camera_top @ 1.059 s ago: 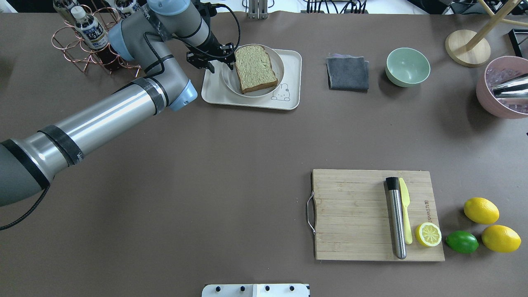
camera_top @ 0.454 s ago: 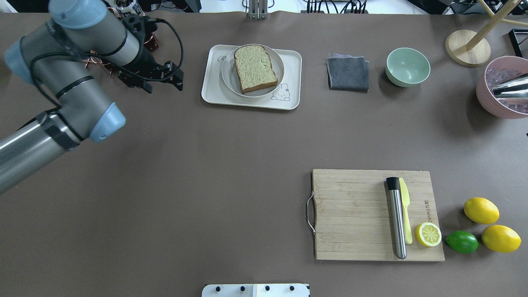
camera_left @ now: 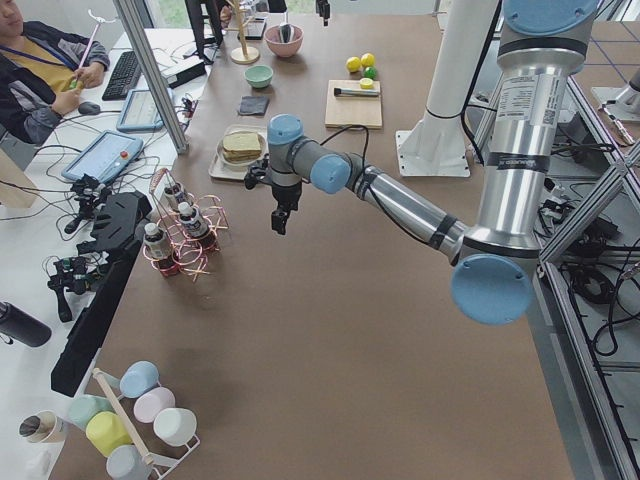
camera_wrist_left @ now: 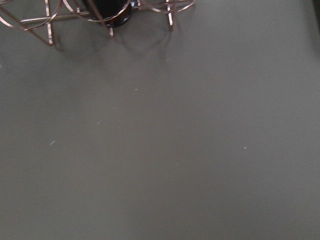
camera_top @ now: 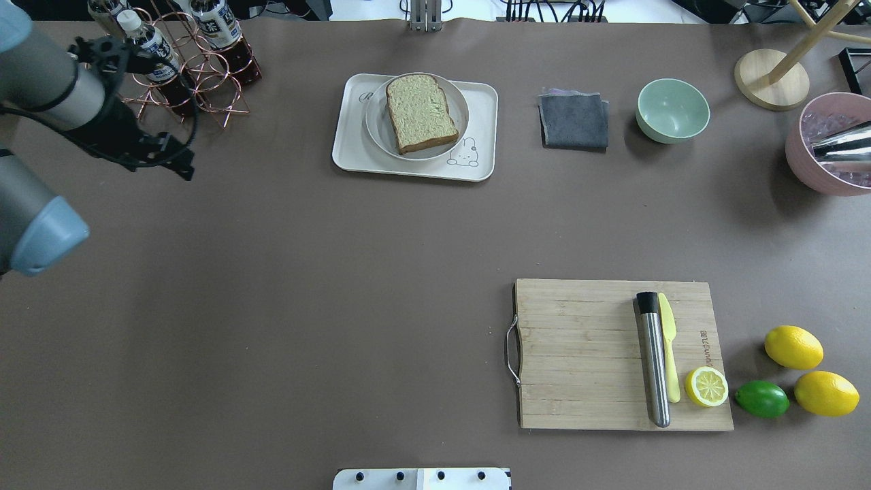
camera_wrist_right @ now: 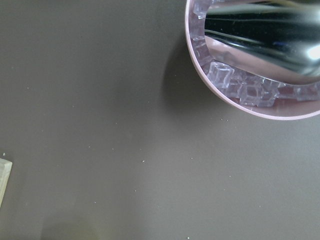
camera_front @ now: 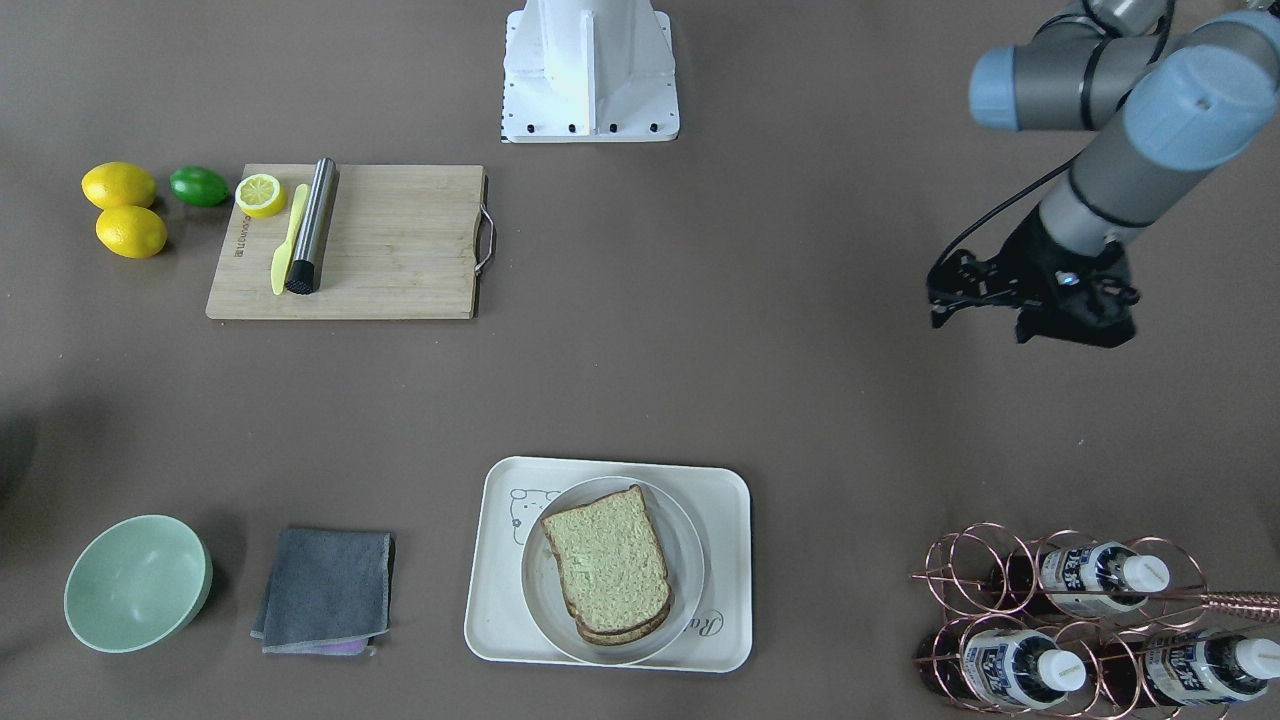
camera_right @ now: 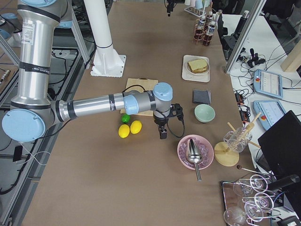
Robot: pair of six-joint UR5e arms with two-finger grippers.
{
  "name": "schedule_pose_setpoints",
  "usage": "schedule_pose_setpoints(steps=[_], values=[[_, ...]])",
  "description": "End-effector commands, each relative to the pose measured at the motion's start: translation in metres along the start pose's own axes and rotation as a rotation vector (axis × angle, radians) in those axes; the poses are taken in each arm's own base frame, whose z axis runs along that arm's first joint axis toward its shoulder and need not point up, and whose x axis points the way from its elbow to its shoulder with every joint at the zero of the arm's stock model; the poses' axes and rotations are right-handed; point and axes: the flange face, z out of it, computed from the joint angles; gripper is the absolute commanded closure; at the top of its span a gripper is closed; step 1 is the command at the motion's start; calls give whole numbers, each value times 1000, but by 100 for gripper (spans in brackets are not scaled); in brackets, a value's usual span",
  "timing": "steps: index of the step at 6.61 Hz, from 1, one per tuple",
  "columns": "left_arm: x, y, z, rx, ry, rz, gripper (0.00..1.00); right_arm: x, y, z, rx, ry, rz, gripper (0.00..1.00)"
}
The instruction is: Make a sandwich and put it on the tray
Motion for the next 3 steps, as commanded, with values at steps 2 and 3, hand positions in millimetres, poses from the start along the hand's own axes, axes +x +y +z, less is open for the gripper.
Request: schedule_pose_setpoints(steps=[2,3], values=[[-163,109,5,-61,-72,88,3,12,7,-1,1,-2,27,0],[-188,123,16,-70,-77,55,3,25,16,-6,9,3,56,0]])
